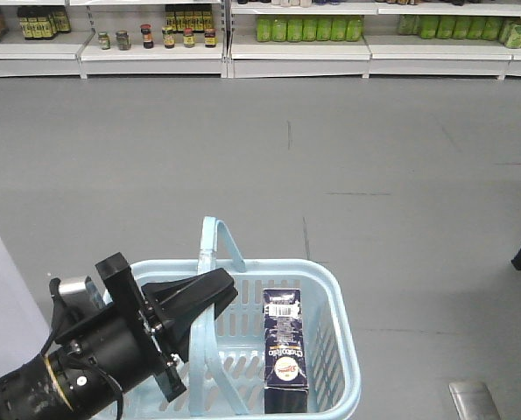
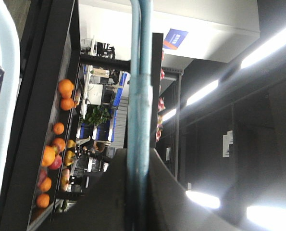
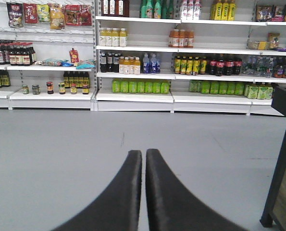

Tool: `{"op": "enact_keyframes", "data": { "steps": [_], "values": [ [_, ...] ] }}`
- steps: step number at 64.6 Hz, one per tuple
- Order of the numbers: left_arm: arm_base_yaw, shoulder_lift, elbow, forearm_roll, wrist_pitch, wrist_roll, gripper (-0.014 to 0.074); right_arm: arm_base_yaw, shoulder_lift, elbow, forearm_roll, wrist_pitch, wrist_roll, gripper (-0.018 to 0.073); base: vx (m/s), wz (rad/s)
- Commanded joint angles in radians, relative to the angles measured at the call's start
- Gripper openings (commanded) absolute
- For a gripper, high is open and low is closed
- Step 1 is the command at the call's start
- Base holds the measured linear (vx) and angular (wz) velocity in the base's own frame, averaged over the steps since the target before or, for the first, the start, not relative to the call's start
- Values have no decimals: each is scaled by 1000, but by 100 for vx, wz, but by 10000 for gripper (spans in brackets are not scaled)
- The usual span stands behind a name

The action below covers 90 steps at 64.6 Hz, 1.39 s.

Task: Left arm holds basket, right arm returns cookies
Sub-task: 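Drive toward the drink shelves holding the basket in the left gripper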

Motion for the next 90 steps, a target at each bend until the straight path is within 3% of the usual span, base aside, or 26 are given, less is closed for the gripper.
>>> {"op": "enact_keyframes", "data": {
  "steps": [1,90],
  "values": [
    [-7,-32,-27,-19,-287,0,0,-8,-13,19,0,-72,-6,-10,59,4],
    [-7,-32,-27,-20,-287,0,0,-8,-12,19,0,-72,-6,-10,58,0]
  ]
}}
